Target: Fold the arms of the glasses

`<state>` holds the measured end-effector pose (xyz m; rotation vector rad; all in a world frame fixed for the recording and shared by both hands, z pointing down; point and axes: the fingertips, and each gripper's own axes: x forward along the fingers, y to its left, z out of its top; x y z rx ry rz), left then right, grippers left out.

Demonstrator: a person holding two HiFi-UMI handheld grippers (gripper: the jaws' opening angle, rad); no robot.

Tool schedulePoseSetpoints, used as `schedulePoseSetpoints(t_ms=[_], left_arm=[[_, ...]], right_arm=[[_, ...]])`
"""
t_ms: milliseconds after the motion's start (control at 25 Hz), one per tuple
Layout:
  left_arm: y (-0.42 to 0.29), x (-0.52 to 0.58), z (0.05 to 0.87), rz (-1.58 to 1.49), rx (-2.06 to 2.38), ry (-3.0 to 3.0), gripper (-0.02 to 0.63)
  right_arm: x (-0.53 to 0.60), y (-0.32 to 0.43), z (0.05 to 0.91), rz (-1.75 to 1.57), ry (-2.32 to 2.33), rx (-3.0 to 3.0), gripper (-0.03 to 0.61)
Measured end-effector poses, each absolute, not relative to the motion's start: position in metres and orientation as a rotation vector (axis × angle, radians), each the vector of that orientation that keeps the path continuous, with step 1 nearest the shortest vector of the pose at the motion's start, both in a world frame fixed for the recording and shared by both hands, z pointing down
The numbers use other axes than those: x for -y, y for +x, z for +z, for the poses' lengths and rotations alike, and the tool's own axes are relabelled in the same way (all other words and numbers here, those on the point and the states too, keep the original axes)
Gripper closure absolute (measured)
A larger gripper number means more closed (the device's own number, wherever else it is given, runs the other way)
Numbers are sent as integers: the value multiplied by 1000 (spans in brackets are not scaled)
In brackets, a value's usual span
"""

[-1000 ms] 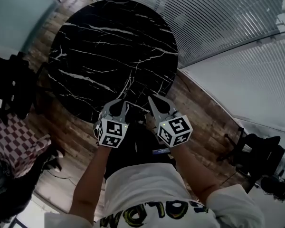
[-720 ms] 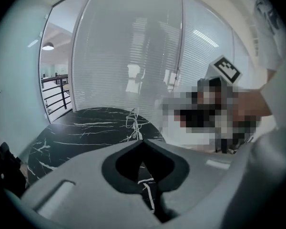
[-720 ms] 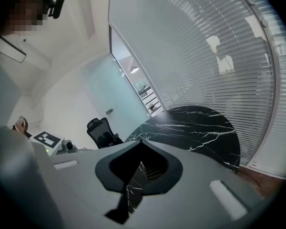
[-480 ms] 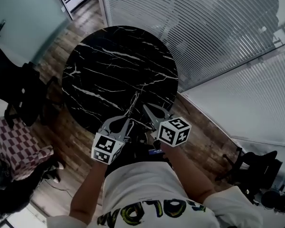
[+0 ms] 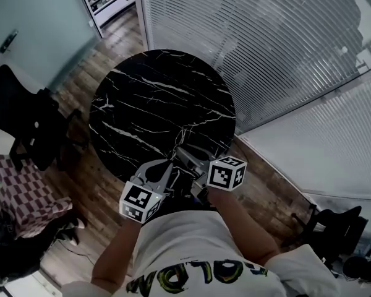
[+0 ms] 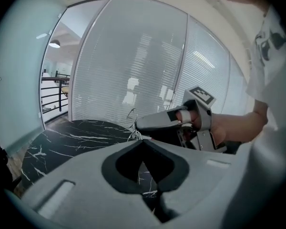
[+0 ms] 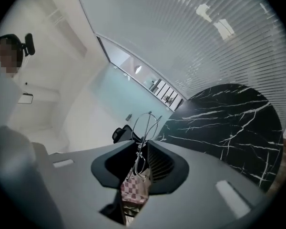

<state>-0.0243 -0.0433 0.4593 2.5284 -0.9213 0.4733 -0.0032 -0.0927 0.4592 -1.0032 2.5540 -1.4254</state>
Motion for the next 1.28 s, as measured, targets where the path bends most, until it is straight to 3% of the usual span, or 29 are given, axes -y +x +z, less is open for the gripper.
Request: schedulePoseSetpoints(t_ms=[320, 1280], left_arm=[[-30, 45, 459, 442, 903, 2510, 612], [-60, 38, 471, 566, 947, 2516, 612]], right_arm=[[89, -11, 462, -1483, -936, -2530, 543], [62, -6, 475, -1654, -742, -2647, 575]])
